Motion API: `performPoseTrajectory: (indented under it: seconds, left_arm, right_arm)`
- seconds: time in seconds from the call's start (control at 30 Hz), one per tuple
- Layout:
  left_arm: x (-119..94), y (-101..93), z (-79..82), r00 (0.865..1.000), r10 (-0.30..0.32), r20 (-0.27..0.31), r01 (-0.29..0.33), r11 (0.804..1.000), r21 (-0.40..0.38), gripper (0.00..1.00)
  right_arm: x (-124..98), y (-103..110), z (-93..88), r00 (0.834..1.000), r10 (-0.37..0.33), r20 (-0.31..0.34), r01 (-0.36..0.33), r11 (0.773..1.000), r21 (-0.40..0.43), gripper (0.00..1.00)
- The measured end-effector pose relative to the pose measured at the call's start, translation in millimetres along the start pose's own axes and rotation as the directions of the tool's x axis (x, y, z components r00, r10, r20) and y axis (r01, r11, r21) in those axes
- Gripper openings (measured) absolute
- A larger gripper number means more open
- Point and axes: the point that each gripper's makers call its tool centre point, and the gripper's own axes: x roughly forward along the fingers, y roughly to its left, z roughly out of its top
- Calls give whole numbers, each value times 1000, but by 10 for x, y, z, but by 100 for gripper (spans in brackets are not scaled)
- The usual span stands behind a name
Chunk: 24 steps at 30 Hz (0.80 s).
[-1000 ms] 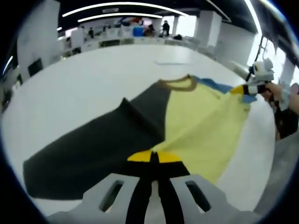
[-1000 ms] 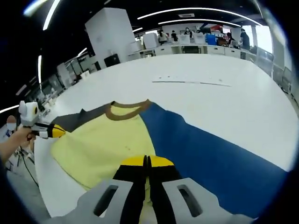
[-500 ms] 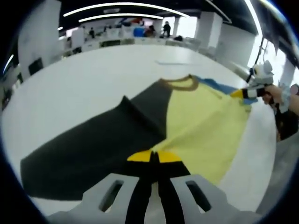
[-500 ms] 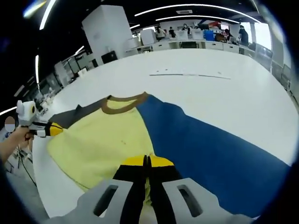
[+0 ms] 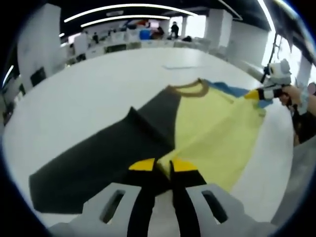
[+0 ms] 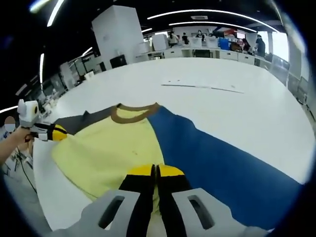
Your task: Fold the garment on the visible template until the final outline fits inside the template.
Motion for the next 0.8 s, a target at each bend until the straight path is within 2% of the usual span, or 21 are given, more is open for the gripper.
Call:
performPoseTrajectory:
  seconds: [0.13, 0.27, 0.37, 0.5, 0.8]
  left_arm:
    - [-81, -14, 107, 1000, 1, 23, -1, 1000, 13, 10]
    - [-136, -65, 163, 999, -8, 33, 7, 999, 36, 12]
    - [-162, -96, 179, 999, -18, 32, 17, 999, 40, 16]
    - [-236, -156, 221, 999, -25, 27, 22, 995, 98, 22]
    - [-451, -293, 360, 997, -54, 55, 46, 988, 148, 31]
  right_arm:
    - [-63, 44, 25, 1000, 17, 9, -17, 1000, -4, 3]
    - [-136, 103, 111, 998, 51, 46, -53, 998, 42, 6]
    - [-180, 119, 142, 998, 45, 51, -46, 999, 11, 9]
    - [-225, 71, 211, 997, 31, 66, -31, 1000, -6, 16]
    - [-467, 195, 316, 992, 36, 118, -28, 997, -71, 26]
